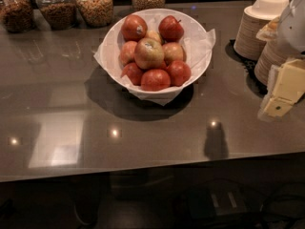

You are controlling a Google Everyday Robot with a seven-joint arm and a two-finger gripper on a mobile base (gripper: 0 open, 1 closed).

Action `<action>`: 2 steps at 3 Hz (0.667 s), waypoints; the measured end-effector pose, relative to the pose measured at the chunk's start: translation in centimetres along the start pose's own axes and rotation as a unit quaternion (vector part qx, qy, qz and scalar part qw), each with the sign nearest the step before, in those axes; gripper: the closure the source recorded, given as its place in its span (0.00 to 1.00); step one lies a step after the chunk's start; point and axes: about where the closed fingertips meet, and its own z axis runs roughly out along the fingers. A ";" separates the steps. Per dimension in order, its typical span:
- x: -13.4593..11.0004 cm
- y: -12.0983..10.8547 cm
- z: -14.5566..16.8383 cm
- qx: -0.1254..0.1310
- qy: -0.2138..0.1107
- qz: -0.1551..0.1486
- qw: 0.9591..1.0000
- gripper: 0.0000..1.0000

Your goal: Pick apple from white bowl

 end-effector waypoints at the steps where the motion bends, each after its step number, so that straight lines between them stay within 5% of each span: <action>1: 0.0 0.0 0.0 0.000 0.000 0.000 1.000 0.00; 2: -1.6 -1.3 0.5 0.010 -0.033 -0.008 0.999 0.00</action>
Offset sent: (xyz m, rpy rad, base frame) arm 0.0439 0.0288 0.0018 0.1327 -0.0817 0.0702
